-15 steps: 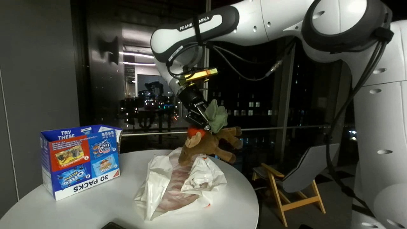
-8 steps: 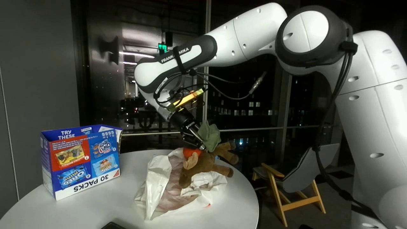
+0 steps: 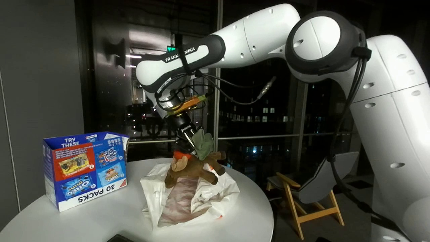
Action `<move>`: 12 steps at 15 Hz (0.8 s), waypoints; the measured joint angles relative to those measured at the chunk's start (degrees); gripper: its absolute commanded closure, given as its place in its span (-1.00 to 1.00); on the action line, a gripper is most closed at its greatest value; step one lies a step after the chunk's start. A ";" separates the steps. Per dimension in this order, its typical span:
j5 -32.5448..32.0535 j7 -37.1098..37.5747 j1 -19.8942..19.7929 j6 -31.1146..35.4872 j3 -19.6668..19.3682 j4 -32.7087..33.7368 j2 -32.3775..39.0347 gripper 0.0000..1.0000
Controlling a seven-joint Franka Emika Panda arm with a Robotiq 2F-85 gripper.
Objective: Put the items on the table inside the plastic bag except for the blue box
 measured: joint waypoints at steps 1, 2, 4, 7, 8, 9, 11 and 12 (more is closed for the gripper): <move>1.80 0.00 -0.18 -0.24 -0.12 0.60 0.34 0.75; 4.22 -0.01 -0.46 -0.81 -0.17 1.24 0.90 0.75; 9.00 -0.06 -1.16 -1.98 -0.19 2.60 2.35 0.75; 14.16 -0.23 -2.08 -2.03 -0.27 4.28 4.67 0.75; 15.39 -0.21 -2.30 -2.03 -0.42 4.76 5.45 0.75; 16.52 -0.20 -2.50 -2.03 -0.64 5.14 6.18 0.75; 18.68 -0.16 -3.06 -2.03 -1.09 5.76 7.55 0.75; 19.66 -0.13 -3.41 -2.04 -1.29 6.00 8.18 0.75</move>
